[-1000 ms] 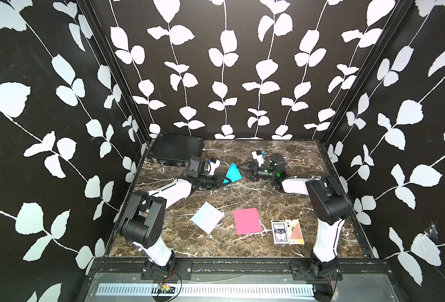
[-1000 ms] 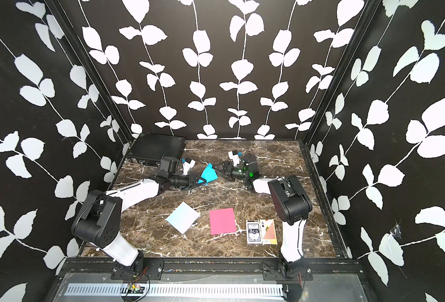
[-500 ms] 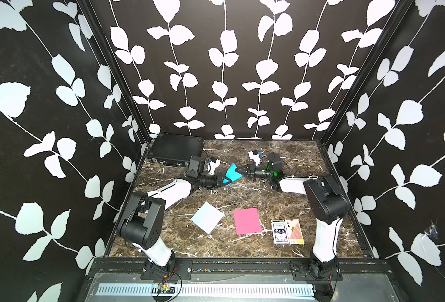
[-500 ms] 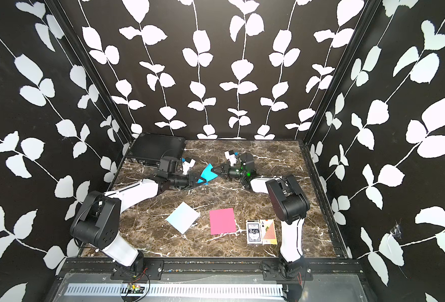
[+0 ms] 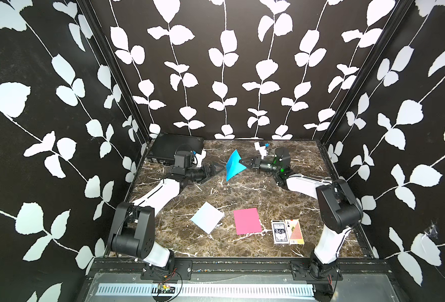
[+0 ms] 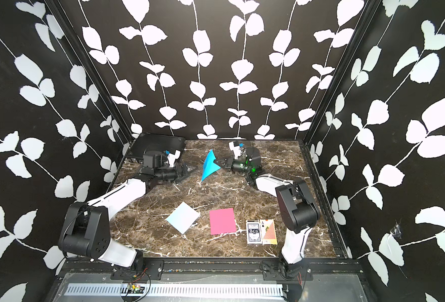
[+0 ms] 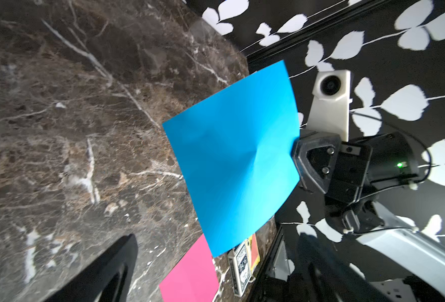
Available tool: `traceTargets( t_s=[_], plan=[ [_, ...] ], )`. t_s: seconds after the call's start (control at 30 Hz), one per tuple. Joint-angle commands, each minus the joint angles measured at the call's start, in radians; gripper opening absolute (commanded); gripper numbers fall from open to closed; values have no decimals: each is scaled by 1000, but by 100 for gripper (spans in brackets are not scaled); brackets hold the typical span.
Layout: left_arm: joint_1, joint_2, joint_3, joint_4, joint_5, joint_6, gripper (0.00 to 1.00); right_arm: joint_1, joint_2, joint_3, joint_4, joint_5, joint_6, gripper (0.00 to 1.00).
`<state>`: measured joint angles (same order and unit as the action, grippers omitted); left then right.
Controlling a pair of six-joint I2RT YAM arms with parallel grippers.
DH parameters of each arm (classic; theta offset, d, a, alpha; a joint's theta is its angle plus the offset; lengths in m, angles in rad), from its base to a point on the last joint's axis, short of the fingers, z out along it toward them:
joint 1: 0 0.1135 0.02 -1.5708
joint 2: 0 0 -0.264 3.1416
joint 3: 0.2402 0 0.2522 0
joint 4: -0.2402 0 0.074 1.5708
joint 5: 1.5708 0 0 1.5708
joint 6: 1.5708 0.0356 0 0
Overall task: Fold the square paper along the opposite sides
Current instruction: Pick up the paper from the center of the board.
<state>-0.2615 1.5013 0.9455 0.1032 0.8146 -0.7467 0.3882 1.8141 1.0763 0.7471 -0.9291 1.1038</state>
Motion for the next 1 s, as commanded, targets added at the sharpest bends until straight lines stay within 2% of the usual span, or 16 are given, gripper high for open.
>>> traceTargets(
  t_s=[0.0, 0.13, 0.27, 0.53, 0.97],
  plan=[
    [-7, -20, -43, 190, 71, -143, 99, 0, -15, 20, 107, 41, 7, 0],
    [-9, 9, -85, 414, 101, -289, 99, 17, 24, 30, 264, 67, 103, 0],
    [-14, 44, -91, 556, 117, -376, 99, 48, 47, 28, 362, 99, 154, 0],
    [-32, 77, -75, 617, 126, -406, 99, 77, 35, -23, 410, 135, 168, 0],
    [-33, 66, -90, 633, 124, -401, 99, 72, -58, -76, 316, 140, 98, 0]
  ],
)
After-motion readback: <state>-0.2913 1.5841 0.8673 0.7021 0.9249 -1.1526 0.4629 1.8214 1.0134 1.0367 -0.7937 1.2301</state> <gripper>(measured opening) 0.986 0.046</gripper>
